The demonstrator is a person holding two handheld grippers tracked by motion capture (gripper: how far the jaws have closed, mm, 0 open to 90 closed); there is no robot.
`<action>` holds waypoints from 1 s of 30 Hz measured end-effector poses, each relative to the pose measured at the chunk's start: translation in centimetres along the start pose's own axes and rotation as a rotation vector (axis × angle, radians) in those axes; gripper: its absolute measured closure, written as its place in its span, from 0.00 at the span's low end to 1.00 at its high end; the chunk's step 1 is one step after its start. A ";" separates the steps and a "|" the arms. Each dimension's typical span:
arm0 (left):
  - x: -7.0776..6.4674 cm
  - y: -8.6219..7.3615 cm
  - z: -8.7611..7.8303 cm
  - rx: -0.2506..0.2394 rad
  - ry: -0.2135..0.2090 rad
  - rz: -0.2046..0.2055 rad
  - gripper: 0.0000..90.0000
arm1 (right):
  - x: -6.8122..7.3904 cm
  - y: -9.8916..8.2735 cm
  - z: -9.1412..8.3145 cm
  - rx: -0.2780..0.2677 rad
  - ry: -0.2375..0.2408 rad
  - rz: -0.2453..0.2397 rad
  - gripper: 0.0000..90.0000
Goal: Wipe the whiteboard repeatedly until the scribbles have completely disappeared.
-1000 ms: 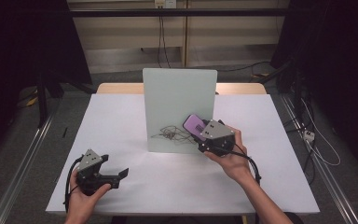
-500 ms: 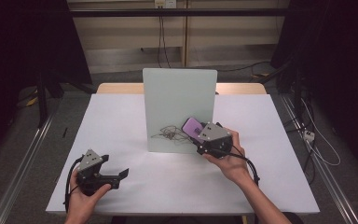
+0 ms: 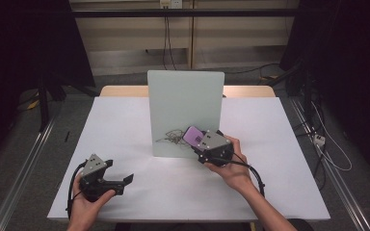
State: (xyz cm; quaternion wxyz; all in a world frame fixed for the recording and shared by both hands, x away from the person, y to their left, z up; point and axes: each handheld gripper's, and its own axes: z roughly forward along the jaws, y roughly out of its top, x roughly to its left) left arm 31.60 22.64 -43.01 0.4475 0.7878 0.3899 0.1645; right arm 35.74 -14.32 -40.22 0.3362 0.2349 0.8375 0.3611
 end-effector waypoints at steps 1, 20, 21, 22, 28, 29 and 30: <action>0.0 0.0 0.0 0.002 0.001 0.000 0.06 | 0.1 0.0 0.1 0.000 0.000 0.000 0.46; -0.2 0.0 0.2 0.002 0.000 -0.007 0.06 | 1.6 0.2 1.5 -0.016 0.039 0.027 0.46; -0.2 0.0 0.2 0.000 -0.002 -0.005 0.06 | 1.7 0.2 1.6 -0.015 0.043 0.028 0.46; -0.1 0.0 0.1 0.004 -0.007 -0.002 0.06 | 1.8 0.2 1.7 -0.013 0.045 0.028 0.46; 0.0 0.0 0.1 0.006 -0.008 -0.004 0.06 | 1.8 0.2 1.8 -0.013 0.061 0.036 0.46; 0.0 0.0 0.1 0.006 -0.008 -0.004 0.06 | 1.8 0.2 1.8 -0.013 0.061 0.036 0.46; -0.1 0.0 0.1 0.003 -0.006 -0.003 0.06 | 1.7 0.2 1.8 -0.014 0.065 0.038 0.46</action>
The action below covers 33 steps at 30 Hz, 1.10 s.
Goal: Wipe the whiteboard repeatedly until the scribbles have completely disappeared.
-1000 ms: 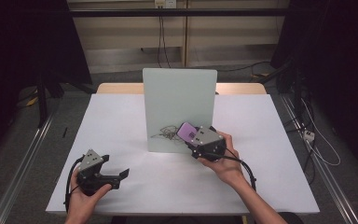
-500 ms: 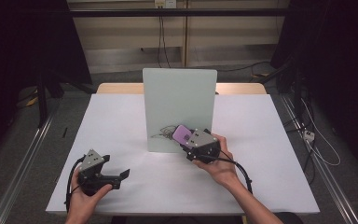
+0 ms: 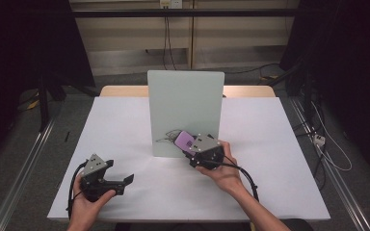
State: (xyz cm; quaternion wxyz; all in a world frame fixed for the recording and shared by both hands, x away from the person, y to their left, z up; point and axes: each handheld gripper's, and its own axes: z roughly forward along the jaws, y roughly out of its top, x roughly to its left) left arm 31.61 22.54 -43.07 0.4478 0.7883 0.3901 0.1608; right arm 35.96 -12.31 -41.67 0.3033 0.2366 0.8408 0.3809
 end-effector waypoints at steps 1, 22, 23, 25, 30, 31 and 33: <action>0.0 0.0 0.0 0.001 -0.001 0.001 0.06 | -0.1 0.0 0.0 -0.001 0.002 -0.001 0.46; 0.1 0.0 -0.3 -0.011 0.000 -0.005 0.06 | -3.1 -0.1 -3.3 -0.061 -0.140 0.029 0.46; 0.1 0.0 -0.3 -0.009 -0.002 -0.005 0.06 | -2.8 -0.3 -3.1 -0.063 -0.147 0.027 0.46; 0.1 0.0 -0.3 -0.010 -0.003 -0.004 0.06 | -2.5 -0.6 -2.9 -0.060 -0.147 0.021 0.46; -0.1 0.0 -0.3 -0.015 -0.003 -0.004 0.07 | -1.6 -1.0 -2.4 -0.049 -0.154 0.000 0.46; -0.1 0.0 -0.3 -0.019 -0.005 -0.004 0.07 | -1.5 -1.1 -2.3 -0.048 -0.152 0.000 0.46; -0.1 0.0 -0.2 -0.015 -0.004 0.000 0.07 | -1.1 -1.2 -2.0 -0.043 -0.141 -0.001 0.46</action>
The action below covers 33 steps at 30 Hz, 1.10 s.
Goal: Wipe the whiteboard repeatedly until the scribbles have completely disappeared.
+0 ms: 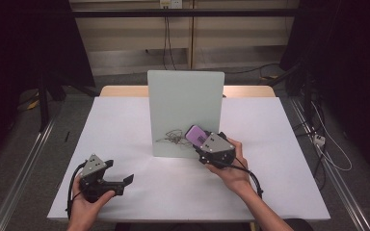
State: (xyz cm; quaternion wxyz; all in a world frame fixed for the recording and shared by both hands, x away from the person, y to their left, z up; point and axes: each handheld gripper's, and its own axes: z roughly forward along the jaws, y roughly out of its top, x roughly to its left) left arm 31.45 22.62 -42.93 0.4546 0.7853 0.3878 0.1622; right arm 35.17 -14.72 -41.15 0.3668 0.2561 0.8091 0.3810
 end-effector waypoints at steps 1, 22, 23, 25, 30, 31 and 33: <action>0.0 0.0 0.0 0.001 0.000 -0.002 0.07 | 0.1 0.0 0.1 0.003 0.003 0.001 0.46; -0.1 0.0 0.2 0.008 -0.001 -0.005 0.07 | 2.8 0.4 2.8 0.066 0.123 -0.008 0.46; -0.1 0.0 0.1 0.008 -0.001 -0.005 0.07 | 2.8 0.4 2.8 0.071 0.132 -0.002 0.46; -0.1 0.0 0.1 0.003 -0.001 -0.006 0.07 | 2.8 0.4 3.0 0.069 0.144 0.003 0.46; -0.1 0.0 0.2 0.017 -0.006 0.004 0.07 | 3.5 0.5 3.4 0.077 0.151 -0.008 0.46; -0.1 0.0 0.2 0.011 -0.005 0.005 0.07 | 3.6 0.6 3.4 0.079 0.149 -0.014 0.46; -0.1 0.0 0.1 0.009 -0.002 -0.004 0.07 | 3.5 0.6 3.4 0.078 0.152 -0.014 0.46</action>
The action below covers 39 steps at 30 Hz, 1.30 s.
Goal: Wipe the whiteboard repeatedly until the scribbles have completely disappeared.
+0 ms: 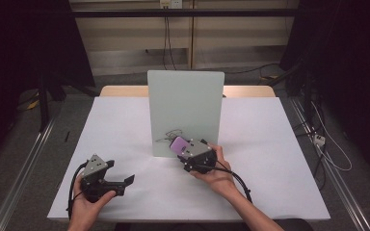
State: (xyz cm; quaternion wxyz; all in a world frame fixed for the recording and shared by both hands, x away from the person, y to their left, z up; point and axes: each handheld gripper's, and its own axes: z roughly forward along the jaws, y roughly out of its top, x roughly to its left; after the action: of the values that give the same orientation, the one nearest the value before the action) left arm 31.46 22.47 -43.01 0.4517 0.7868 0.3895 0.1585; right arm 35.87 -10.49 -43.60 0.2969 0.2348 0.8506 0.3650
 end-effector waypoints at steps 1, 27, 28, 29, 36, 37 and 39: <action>0.0 0.0 0.0 -0.004 0.000 0.000 0.07 | -0.1 0.0 -0.1 0.000 0.005 0.007 0.46; 0.1 0.0 -0.1 -0.004 -0.001 0.010 0.07 | -3.0 1.2 -2.9 -0.083 -0.154 0.048 0.46; 0.1 0.0 -0.1 -0.006 -0.002 0.009 0.07 | -2.9 1.3 -2.7 -0.081 -0.151 0.043 0.46; 0.1 0.0 -0.1 -0.006 -0.002 0.009 0.07 | -2.8 1.4 -2.6 -0.081 -0.148 0.045 0.46; 0.1 0.0 -0.1 -0.003 -0.002 0.010 0.07 | -1.9 1.8 -1.7 -0.074 -0.129 0.025 0.46; 0.1 0.0 -0.1 -0.001 -0.004 0.011 0.07 | -1.8 1.8 -1.5 -0.074 -0.122 0.025 0.46; 0.1 0.0 -0.1 -0.002 0.000 0.009 0.07 | -1.4 1.9 -1.1 -0.067 -0.107 0.018 0.46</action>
State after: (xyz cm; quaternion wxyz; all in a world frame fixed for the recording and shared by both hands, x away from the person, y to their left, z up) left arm 31.46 22.57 -42.97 0.4516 0.7882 0.3858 0.1610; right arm 36.44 -10.71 -41.10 0.3461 0.2515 0.8187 0.3830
